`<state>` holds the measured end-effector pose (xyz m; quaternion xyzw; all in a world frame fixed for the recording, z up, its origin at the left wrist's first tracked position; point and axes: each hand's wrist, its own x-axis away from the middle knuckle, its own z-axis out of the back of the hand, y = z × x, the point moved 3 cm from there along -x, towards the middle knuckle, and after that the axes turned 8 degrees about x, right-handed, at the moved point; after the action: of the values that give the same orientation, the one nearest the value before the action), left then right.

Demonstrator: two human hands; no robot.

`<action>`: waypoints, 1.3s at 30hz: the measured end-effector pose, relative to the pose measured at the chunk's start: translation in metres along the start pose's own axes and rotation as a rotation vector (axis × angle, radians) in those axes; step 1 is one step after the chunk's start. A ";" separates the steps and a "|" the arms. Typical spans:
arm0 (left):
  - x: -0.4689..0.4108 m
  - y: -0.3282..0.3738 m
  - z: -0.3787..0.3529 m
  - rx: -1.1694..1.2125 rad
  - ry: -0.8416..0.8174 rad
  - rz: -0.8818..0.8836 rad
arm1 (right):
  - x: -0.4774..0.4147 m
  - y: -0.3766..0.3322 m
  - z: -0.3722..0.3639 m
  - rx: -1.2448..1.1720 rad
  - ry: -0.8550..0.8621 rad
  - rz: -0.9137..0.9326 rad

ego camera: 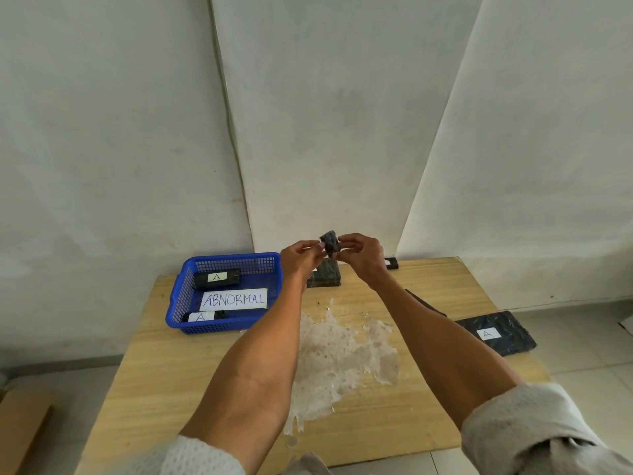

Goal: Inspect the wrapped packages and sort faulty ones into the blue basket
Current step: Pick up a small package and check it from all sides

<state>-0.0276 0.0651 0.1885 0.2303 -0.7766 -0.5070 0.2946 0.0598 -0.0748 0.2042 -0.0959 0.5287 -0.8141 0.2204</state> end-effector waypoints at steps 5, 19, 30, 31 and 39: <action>0.001 0.000 -0.005 0.093 -0.085 0.067 | 0.003 -0.002 -0.004 -0.085 -0.112 0.005; 0.004 0.003 -0.010 0.308 -0.211 0.176 | 0.004 -0.001 0.003 -0.612 -0.202 -0.314; -0.006 0.005 -0.010 0.245 -0.092 0.101 | -0.003 0.000 0.003 -0.557 -0.165 -0.282; -0.007 0.003 -0.009 0.256 -0.076 0.100 | -0.005 -0.002 0.003 -0.530 -0.151 -0.261; -0.020 -0.013 0.000 0.328 -0.060 0.283 | -0.008 -0.001 0.008 -0.127 -0.142 -0.022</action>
<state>-0.0126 0.0738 0.1719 0.1485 -0.8817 -0.3340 0.2983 0.0696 -0.0770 0.2088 -0.1730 0.5613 -0.7723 0.2418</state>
